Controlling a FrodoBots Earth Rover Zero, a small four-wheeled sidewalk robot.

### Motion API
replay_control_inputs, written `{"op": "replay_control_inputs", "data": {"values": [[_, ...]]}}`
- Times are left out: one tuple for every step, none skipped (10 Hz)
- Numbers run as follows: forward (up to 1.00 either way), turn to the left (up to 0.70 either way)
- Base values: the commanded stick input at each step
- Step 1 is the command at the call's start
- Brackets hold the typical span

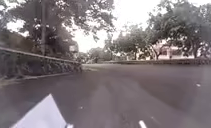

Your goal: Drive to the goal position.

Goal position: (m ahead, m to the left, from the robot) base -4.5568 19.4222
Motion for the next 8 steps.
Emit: {"op": "replay_control_inputs", "data": {"values": [[0.2,0.0],[0.2,0.0],[0.2,0.0],[0.2,0.0],[0.2,0.0],[0.2,0.0],[0.2,0.0],[0.2,0.0]]}}
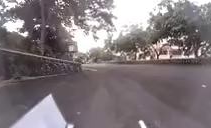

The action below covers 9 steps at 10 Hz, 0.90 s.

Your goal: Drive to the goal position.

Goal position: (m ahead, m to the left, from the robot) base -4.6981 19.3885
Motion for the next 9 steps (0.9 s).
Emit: {"op": "replay_control_inputs", "data": {"values": [[0.2,0.0],[0.2,0.0],[0.2,0.0],[0.2,0.0],[0.2,0.0],[0.2,-0.8],[0.2,-0.8],[0.2,-0.8],[0.2,-0.8]]}}
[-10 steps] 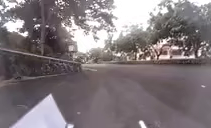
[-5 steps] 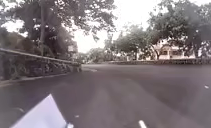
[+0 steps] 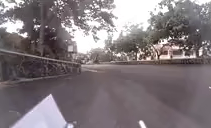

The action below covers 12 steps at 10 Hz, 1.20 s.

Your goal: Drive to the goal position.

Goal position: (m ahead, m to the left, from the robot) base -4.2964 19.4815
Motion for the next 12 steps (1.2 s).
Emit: {"op": "replay_control_inputs", "data": {"values": [[0.2,-0.8],[0.2,-0.8],[0.2,-0.8],[0.2,-0.8],[0.2,-0.8],[0.2,-0.8],[0.2,-0.8],[0.2,-0.8],[0.2,-0.8],[0.2,-0.8],[0.2,-0.8],[0.2,-0.65]]}}
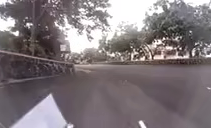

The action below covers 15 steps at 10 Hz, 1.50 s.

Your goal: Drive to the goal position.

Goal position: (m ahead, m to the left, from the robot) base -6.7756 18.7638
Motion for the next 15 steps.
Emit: {"op": "replay_control_inputs", "data": {"values": [[0.2,-0.48],[0.2,0.0],[0.2,0.0],[0.2,0.0],[0.2,0.0],[0.2,0.0],[0.2,0.0],[0.2,0.0],[0.2,0.0],[0.2,0.0],[0.2,0.0],[0.2,0.0],[0.2,0.0],[0.2,0.0],[0.2,0.0]]}}
